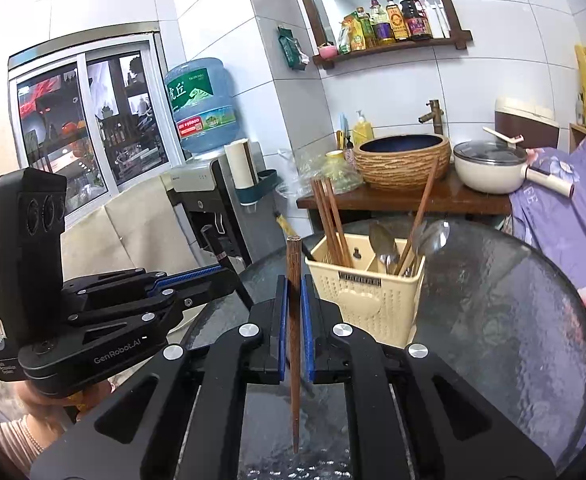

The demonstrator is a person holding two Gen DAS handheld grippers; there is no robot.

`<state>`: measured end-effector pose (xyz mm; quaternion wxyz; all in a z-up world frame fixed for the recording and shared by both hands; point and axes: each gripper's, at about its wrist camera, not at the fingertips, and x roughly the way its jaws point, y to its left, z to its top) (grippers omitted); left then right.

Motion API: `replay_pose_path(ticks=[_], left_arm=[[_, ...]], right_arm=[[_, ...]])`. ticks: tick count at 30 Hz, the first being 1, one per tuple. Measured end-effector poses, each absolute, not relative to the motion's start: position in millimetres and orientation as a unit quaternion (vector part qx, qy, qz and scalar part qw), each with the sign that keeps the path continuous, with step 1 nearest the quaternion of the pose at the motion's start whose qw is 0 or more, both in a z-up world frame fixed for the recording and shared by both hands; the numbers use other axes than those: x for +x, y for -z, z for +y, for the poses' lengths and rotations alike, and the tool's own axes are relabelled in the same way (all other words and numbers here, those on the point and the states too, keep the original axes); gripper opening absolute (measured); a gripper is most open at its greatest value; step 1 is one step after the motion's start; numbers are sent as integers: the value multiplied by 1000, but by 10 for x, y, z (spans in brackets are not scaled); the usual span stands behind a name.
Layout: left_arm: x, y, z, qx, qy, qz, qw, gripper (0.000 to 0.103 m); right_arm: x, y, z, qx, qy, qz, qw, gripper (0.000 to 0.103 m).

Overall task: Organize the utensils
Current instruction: 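Lower the black chopstick into the basket with the left tool while the right tool carries the brown chopstick over, then lower the brown chopstick into the basket with the right tool and open it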

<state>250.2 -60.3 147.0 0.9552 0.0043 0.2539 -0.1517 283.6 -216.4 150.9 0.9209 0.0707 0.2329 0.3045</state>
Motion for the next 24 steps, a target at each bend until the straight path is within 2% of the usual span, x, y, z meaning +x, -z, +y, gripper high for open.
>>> replay_pose_path(ticks=[6,15,18,24], left_arm=[[2679,-1907,-584,-20,168,238,956,7],[3139,-2763,-574,-41,128,170,976,7],[3334,-2812,-606,-41,98,155,982,7],[3740,-2504,-598,-59,79,189,977,7]], right_arm=[[2998,-1938,-2202,66,-288,202,934,7],[3531,-2805,-2167,47,-223,146,963,7],[3694,-2889,-2122,43,-201,132,970,7],[4012,-2655,-2061,44,-180,140,973,7]])
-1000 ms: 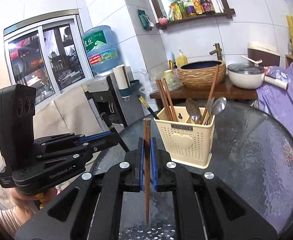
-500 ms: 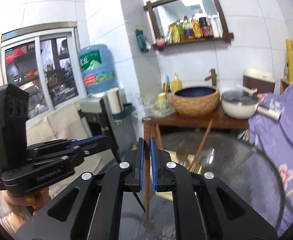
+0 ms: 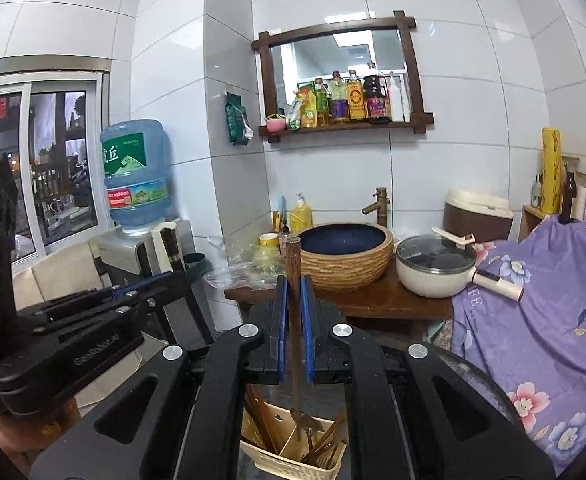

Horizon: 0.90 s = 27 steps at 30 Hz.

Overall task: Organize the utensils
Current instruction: 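Lower the brown chopstick into the basket with the right tool and open it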

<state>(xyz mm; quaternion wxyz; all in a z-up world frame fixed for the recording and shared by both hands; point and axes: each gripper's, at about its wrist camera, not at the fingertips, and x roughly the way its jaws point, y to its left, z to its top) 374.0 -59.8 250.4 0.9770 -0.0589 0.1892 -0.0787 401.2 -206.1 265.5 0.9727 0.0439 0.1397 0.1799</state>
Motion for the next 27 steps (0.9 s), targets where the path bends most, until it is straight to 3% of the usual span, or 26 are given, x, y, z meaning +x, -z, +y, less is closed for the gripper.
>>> replay_pose_path(ticks=[27], left_arm=[[3980,-1320,-634,-37,74,273,958,7]], right_arm=[[4314,-1529,-1955,29,-183,230,955,8]])
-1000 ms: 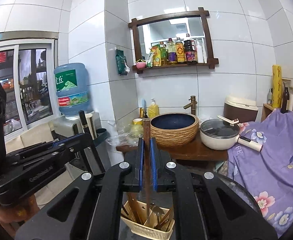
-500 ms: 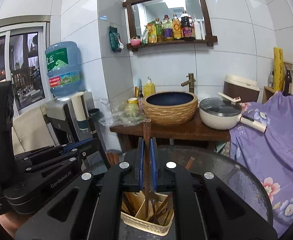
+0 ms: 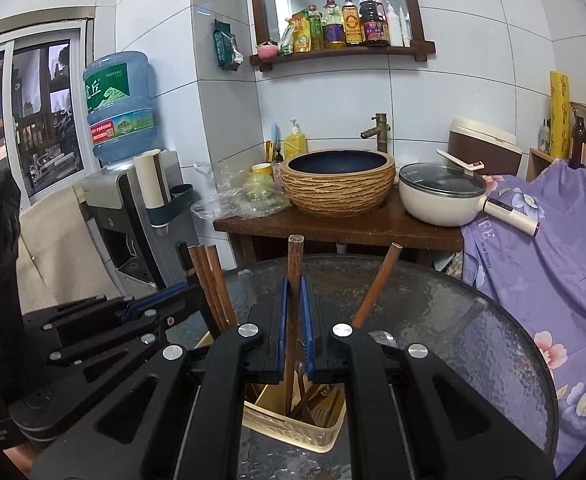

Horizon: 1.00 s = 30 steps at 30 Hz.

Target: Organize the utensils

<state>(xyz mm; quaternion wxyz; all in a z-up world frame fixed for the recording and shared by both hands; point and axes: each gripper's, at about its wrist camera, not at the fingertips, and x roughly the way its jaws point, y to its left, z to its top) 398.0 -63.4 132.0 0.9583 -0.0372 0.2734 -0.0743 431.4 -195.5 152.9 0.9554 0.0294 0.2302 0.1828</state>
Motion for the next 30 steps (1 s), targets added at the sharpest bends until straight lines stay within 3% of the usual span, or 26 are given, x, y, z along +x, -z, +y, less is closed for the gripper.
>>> replay_pose_path(ticks=[7,10,14,18,20,22,23,27,30], left_arm=[[3971,-1175,-651,-20,69,277,958,8],[3903,-1199,-667,-5,65,261,963,24],[3740,-1291,-687,10,65,236,970,44],[3481,-1399,-658,22,68,206,976,52],[3310,-1452,-597,21,68,190,979,64],[3036,-1500,-474,12,58,161,985,90],[2910,-1506,-426,9,54,147,988,96],[2239,-1402,-302,27,51,113,992,96],[1749,-1188,-264,36,49,109,992,96]], right_arm=[[4303,-1541,-1966,25,-186,227,956,8],[4289,-1551,-1995,26,-184,223,957,10],[4152,-1640,-2050,31,-195,201,959,50],[3961,-1831,-2148,30,-189,164,968,51],[3819,-1927,-2253,43,-189,148,970,59],[3616,-1960,-2356,61,-188,139,970,72],[3527,-1956,-2389,65,-184,138,971,79],[2801,-1645,-2426,57,-162,131,976,94],[2178,-1274,-2408,52,-155,116,980,97]])
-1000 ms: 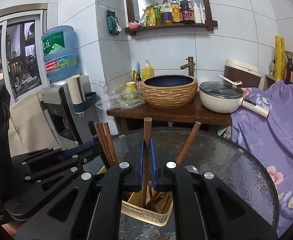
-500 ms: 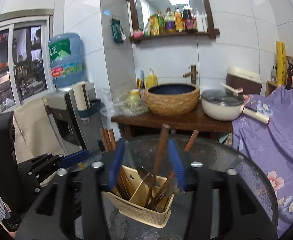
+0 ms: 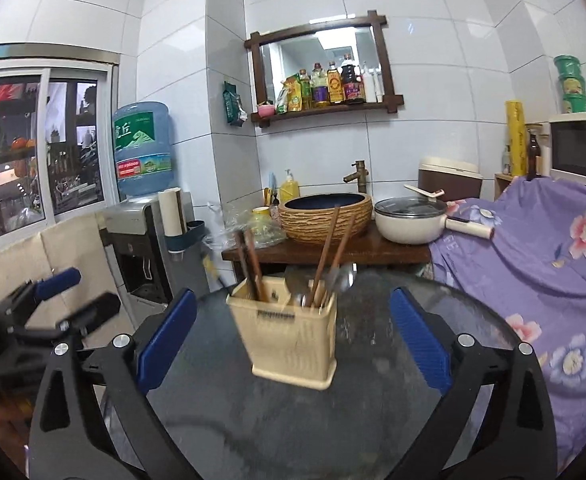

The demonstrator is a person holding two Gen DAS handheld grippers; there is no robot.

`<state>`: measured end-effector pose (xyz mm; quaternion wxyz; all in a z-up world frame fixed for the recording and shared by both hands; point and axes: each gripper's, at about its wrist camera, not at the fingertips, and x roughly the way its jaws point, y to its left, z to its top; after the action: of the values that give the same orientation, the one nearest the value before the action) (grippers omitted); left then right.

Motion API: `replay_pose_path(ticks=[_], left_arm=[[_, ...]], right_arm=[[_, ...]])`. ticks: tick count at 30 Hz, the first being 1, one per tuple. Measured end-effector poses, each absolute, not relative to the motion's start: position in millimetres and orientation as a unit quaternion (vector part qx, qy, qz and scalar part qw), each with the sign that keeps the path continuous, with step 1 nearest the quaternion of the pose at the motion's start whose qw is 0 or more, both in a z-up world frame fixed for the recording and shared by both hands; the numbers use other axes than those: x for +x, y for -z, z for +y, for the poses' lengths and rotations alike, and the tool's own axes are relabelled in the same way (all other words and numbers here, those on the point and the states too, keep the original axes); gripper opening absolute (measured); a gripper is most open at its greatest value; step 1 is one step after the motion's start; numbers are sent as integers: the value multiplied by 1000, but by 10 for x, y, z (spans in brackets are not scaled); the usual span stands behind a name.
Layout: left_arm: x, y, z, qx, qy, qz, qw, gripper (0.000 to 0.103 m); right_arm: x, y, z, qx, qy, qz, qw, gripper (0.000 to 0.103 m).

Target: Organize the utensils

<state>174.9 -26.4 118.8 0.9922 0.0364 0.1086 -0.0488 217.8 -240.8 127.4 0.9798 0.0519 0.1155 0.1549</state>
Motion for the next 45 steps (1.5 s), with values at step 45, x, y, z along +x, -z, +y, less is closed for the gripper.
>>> replay_pose_path(ticks=[45], left_arm=[[-59,19,-191,12,2,170,985,96]], right_arm=[[-222,-43,-2289,-10,-82,125,989,97]])
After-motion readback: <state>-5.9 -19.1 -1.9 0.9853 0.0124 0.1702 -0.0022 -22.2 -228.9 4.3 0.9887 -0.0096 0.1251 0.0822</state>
